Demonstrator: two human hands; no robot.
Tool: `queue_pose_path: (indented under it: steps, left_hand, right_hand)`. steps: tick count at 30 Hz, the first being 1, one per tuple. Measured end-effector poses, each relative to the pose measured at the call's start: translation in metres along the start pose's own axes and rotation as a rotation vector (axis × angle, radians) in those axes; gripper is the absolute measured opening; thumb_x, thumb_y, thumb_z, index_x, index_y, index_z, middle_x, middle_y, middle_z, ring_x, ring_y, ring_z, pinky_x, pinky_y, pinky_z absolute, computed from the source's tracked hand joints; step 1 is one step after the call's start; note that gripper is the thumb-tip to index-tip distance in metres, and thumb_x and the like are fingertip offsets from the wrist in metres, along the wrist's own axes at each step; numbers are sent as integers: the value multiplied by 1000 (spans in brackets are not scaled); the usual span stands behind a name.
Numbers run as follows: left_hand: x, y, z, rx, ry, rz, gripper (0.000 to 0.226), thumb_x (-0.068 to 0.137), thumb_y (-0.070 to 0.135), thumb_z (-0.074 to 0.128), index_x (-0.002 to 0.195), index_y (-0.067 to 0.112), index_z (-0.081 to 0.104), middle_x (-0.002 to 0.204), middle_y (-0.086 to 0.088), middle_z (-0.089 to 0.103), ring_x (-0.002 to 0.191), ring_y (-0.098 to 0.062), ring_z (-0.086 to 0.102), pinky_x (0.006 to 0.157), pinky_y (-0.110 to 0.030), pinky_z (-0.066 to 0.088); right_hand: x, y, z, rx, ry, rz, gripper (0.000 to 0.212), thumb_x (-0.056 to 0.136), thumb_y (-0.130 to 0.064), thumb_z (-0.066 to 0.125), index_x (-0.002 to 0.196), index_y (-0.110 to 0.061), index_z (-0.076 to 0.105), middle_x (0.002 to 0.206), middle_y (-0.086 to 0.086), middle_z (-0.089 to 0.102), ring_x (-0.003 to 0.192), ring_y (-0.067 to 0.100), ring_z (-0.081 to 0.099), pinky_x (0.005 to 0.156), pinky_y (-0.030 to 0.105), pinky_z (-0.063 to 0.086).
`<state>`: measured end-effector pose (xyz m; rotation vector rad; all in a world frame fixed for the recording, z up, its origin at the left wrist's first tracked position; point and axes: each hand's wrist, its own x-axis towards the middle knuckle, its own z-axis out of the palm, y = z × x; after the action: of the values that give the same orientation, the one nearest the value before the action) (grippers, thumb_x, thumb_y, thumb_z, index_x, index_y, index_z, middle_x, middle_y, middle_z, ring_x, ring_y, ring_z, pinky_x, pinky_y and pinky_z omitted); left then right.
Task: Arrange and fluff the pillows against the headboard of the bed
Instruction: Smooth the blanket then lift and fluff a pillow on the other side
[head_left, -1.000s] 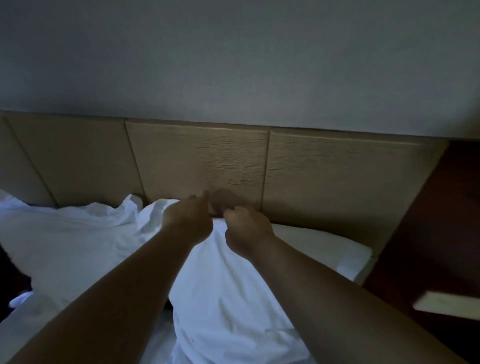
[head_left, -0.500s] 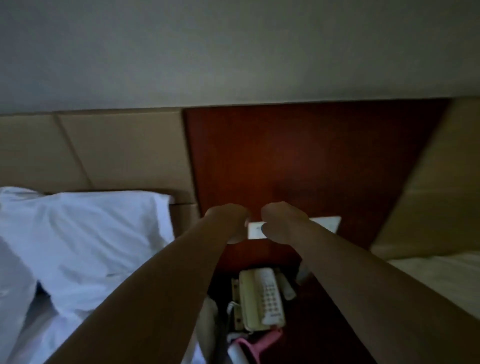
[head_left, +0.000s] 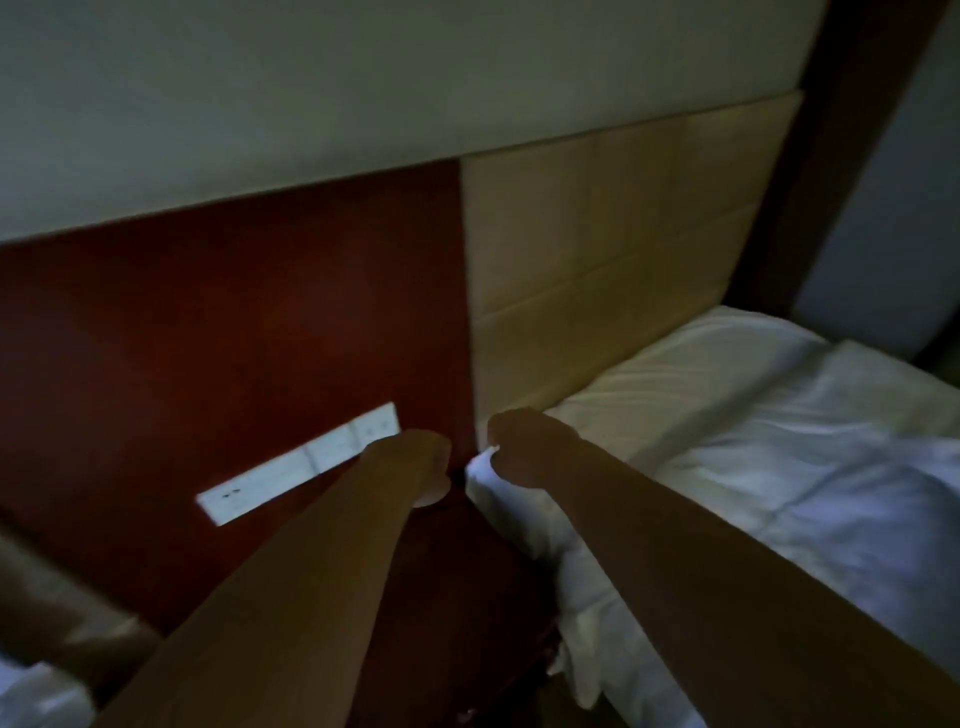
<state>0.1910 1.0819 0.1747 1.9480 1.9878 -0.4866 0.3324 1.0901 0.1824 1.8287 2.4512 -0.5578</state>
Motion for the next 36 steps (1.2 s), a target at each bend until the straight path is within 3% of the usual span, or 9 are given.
queue_pose_path:
  steps: [3,7,12,17,22,27,36]
  left_hand:
    - [10,49,-3,77,65,158,33,94,24,49,125,14,55,130,-9,55,117,-28,55,97,-40,46]
    - [15,120,-15,105,133,350,30,95,26,47,122,17,55,130,-7,54,117,-26,55,98,-39,47]
    - [20,189,2,57,103,532,37,96,32,45,131,20,49,137,-6,49,123,-26,50,101,-36,41]
    - [25,248,6,69,59,589,32,95,26,46,126,20,53,128,-8,53,116,-27,53,98,-37,45]
    - [35,330,-4,81,98,639,29,94,26,48,121,19,55,126,-8,54,113,-27,55,97,-38,47]
    - [56,453,4,99,86,651,33,94,27,47,126,19,51,135,-6,49,122,-26,50,102,-37,43]
    - [87,692,43,160,9,682,38,95,28,48,132,18,48,133,-4,52,120,-25,54,94,-37,45]
  right_hand:
    - [-30,52,-11,51,79,104,38,95,-21,47,134,-16,47,144,5,43,132,24,42,105,34,36]
    - [-68,111,-24,98,165,319,37,93,-21,49,131,-20,50,143,3,44,131,21,43,104,32,37]
    - [-109,160,-26,62,202,533,36,91,-18,46,126,-20,53,136,3,49,126,23,47,100,35,41]
    - [-136,208,-29,45,218,636,33,89,-14,45,121,-18,54,126,5,54,116,24,52,89,33,43]
    - [-162,288,-47,16,248,697,34,90,-15,45,123,-18,53,128,5,55,118,25,52,93,34,42]
    - [-181,414,-62,17,258,715,36,90,-14,44,125,-17,52,128,7,53,120,26,51,96,37,43]
    - [-217,665,-54,-45,118,779,38,88,-18,49,127,-16,49,126,10,52,122,29,47,95,39,43]
